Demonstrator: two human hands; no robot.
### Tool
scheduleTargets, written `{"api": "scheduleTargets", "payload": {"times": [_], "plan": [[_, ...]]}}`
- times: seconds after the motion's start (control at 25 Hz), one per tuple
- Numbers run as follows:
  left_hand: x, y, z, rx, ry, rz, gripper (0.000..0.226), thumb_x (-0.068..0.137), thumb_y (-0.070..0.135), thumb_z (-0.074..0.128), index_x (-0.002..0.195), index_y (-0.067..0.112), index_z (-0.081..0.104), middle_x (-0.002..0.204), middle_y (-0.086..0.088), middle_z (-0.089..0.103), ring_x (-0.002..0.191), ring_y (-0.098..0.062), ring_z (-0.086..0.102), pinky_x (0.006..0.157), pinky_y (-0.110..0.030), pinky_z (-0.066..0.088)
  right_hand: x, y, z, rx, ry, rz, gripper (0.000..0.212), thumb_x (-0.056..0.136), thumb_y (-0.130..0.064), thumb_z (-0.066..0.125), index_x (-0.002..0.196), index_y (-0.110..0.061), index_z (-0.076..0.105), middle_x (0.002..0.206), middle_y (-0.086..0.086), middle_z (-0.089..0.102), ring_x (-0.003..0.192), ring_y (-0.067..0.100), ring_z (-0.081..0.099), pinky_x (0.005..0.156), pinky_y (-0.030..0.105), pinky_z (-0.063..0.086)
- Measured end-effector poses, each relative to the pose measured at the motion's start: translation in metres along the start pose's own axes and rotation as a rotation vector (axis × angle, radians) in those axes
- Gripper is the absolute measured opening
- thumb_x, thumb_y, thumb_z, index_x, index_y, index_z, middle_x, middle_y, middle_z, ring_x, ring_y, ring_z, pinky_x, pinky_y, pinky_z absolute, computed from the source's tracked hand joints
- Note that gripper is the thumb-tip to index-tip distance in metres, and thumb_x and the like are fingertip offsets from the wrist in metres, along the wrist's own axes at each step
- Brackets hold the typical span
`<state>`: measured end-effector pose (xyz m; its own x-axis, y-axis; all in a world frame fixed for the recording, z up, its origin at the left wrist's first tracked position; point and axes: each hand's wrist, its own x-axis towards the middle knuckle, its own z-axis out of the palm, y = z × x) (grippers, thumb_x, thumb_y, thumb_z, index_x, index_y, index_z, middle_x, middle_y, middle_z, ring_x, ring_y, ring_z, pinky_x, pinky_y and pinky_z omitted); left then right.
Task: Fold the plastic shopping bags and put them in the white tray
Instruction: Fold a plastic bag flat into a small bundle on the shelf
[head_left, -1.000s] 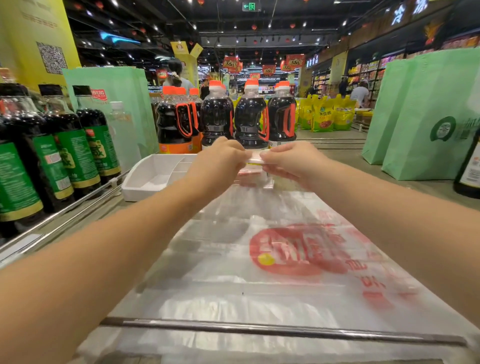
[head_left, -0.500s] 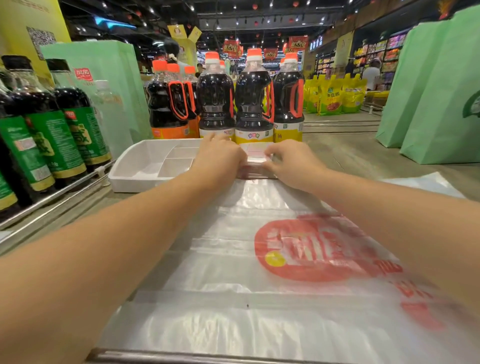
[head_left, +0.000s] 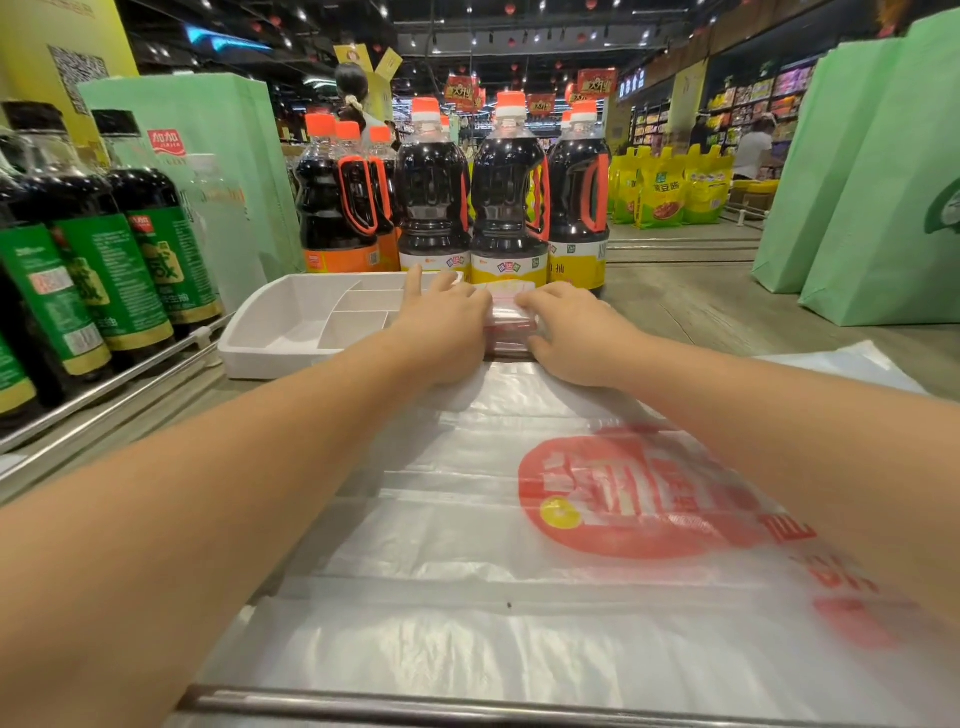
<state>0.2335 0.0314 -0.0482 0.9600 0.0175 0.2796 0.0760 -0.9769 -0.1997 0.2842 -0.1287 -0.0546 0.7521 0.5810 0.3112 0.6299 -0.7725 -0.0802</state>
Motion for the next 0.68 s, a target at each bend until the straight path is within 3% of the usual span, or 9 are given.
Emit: {"api": "scheduleTargets", "payload": {"times": [0.12, 0.4, 0.6, 0.68], "plan": [[-0.001, 0.0, -0.01, -0.097, 0.088, -0.014, 0.041, 0.099, 0.023, 0.043, 0.139, 0.018, 0.045, 0.145, -0.003, 0.048, 0.144, -0.026, 0.027, 0.12, -0.057, 0.003, 0.0, -0.001, -0.003, 0.039, 0.067, -0.01, 0.058, 0.094, -0.032, 0.058, 0.148, -0.021, 0.04, 0.149, 0.006, 0.04, 0.136, 0.03, 0.039, 0.11, 0.047, 0.037], [-0.004, 0.001, -0.028, -0.136, 0.06, -0.038, 0.049, 0.099, 0.028, 0.045, 0.147, 0.019, 0.04, 0.151, -0.004, 0.042, 0.144, -0.026, 0.029, 0.122, -0.054, 0.003, 0.003, -0.001, -0.013, 0.06, 0.071, 0.002, 0.066, 0.093, -0.037, 0.059, 0.152, -0.022, 0.034, 0.151, 0.006, 0.04, 0.138, 0.029, 0.039, 0.112, 0.047, 0.036], [-0.04, 0.009, -0.069, -0.21, 0.03, 0.007, 0.049, 0.101, 0.034, 0.04, 0.149, 0.024, 0.039, 0.154, -0.002, 0.038, 0.144, -0.026, 0.028, 0.121, -0.052, 0.01, -0.027, -0.004, -0.049, 0.018, -0.097, 0.007, 0.056, 0.097, -0.034, 0.05, 0.148, -0.015, 0.039, 0.143, 0.011, 0.049, 0.12, 0.03, 0.053, 0.097, 0.041, 0.048], [-0.078, 0.012, -0.081, -0.251, 0.008, 0.162, 0.048, 0.103, 0.04, 0.042, 0.149, 0.025, 0.039, 0.155, 0.001, 0.038, 0.142, -0.02, 0.032, 0.118, -0.039, 0.019, -0.067, -0.003, -0.069, -0.041, -0.19, -0.017, 0.054, 0.1, -0.036, 0.048, 0.15, -0.017, 0.037, 0.148, 0.009, 0.045, 0.127, 0.029, 0.05, 0.104, 0.043, 0.044]]}}
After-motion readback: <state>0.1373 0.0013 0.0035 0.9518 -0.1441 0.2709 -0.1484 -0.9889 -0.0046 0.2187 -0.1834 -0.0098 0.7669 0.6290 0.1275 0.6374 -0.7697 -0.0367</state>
